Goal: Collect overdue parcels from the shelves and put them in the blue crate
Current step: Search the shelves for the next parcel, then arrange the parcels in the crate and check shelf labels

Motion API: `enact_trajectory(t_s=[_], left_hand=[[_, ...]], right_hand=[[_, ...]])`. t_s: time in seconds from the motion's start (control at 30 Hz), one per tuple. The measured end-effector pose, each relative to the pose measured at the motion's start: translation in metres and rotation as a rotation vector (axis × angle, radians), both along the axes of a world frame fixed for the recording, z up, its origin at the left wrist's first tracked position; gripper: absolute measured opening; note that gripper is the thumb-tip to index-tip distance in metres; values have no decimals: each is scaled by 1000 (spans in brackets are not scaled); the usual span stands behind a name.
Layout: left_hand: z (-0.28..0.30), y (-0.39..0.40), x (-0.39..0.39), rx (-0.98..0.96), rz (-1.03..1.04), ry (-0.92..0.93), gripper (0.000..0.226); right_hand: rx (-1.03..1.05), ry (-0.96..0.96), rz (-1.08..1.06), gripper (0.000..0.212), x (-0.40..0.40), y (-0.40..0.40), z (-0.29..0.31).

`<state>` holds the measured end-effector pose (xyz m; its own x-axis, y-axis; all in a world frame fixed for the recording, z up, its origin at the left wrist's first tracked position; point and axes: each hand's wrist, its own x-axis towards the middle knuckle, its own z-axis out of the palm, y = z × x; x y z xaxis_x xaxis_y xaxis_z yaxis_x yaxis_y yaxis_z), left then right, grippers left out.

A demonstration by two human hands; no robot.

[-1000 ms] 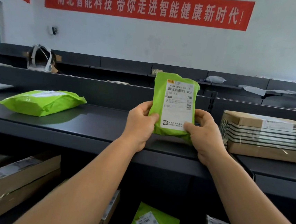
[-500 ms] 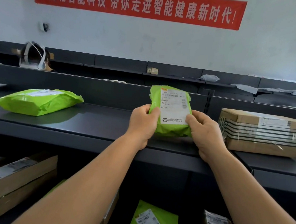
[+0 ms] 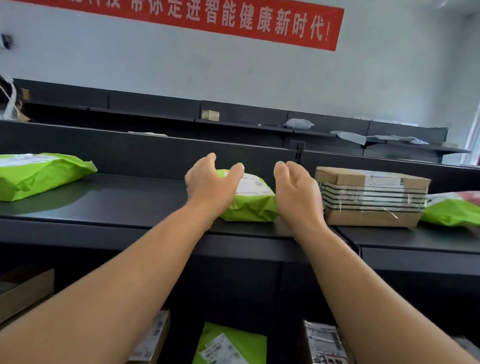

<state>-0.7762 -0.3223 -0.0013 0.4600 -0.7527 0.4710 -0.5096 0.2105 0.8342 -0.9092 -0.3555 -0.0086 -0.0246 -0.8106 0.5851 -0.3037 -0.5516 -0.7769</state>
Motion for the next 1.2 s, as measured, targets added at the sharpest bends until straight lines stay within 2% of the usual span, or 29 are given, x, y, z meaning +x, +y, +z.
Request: enact_trajectory(t_s=[0.1,0.23,0.37,0.47,0.63,0.73,0.83,1.03,1.2], left_hand=[[13,4,-18,-130,-23,-47,67],[30,7,-50,-231,-99,-77,64],[38,-2,-88,-198,-253,20,65],[38,-16,-118,-126,-323,112,66],[30,-42,-160,4,-343,232,63],[23,-58,-171,79,-307,304,70],[18,-69,-178,115,-229,342,78],[9,-73,-186,146,-117,394,80],[4,-73,-186,143,-55,373,66]], right_hand=[[-56,-75,6,48,-11,9,10],[-176,-152,-60,53,-33,19,28],[-228,-204,-120,46,-70,13,39],[-212,-214,-188,51,-107,-1,44],[-151,-200,-250,55,-168,-34,42],[-77,-213,-243,56,-193,-53,39],[32,-217,-185,61,-210,-72,32],[247,-207,-18,64,-221,-96,18],[335,-202,96,57,-215,-104,6]])
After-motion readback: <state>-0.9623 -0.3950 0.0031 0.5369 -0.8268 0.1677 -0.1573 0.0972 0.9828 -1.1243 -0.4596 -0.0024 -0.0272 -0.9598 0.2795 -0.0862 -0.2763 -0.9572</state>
